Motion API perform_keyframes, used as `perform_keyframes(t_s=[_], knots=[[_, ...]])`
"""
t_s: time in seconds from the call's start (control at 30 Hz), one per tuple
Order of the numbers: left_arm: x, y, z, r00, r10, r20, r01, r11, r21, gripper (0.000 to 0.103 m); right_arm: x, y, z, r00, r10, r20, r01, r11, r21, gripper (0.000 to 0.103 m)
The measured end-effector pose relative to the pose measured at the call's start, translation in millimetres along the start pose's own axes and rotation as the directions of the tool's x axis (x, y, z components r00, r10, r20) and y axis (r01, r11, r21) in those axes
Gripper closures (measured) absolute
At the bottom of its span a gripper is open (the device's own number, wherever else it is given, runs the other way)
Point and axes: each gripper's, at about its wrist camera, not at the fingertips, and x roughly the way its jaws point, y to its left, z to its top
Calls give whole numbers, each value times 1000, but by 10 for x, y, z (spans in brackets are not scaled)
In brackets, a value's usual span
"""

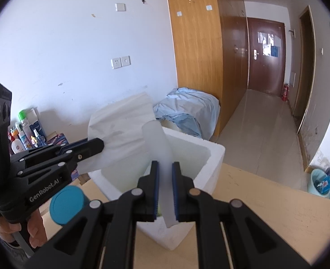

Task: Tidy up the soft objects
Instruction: 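Carry the tissues with the left tool while the right tool carries the strip into the box, then open the left tool to drop the tissues while the right tool releases the strip into the box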

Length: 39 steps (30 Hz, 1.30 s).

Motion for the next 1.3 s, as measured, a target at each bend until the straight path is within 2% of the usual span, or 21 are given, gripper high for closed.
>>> perform_keyframes(t_s=[0.23, 0.5, 0.97, 1.03, 1.07, 1.1, 1.13, 1.17, 1.2, 1.3], knots=[[237, 83, 54, 999, 3, -32, -3, 1000, -22, 98, 120, -88, 78, 1000, 24, -4, -24, 999, 24, 90], [418, 56, 187, 998, 3, -69, -3, 1000, -2, 98, 251, -62, 132, 999, 31, -29, -30, 999, 17, 90], [575, 115, 104, 996, 2, -92, -2, 1000, -2, 96, 316, -51, 168, 999, 25, -44, -25, 1000, 18, 90], [576, 132, 111, 996, 7, -93, -7, 1000, -4, 91, 330, -52, 172, 999, 27, -46, -26, 999, 21, 90], [574, 128, 105, 995, 8, -94, -9, 1000, -6, 80, 339, -49, 173, 999, 26, -48, -25, 999, 20, 90], [570, 127, 102, 995, 13, -95, -13, 1000, -8, 65, 344, -51, 172, 998, 26, -49, -26, 999, 19, 90], [562, 132, 102, 996, 21, -88, -22, 1000, -11, 57, 349, -52, 172, 998, 27, -50, -26, 999, 19, 90], [553, 138, 103, 996, 28, -79, -29, 999, -14, 44, 358, -51, 175, 998, 28, -51, -27, 999, 19, 90], [538, 144, 104, 997, 31, -67, -32, 999, -15, 40, 369, -48, 179, 998, 27, -53, -26, 1000, 17, 90], [508, 166, 110, 998, 27, -63, -29, 999, -29, 40, 388, -51, 180, 998, 31, -53, -30, 999, 21, 90]])
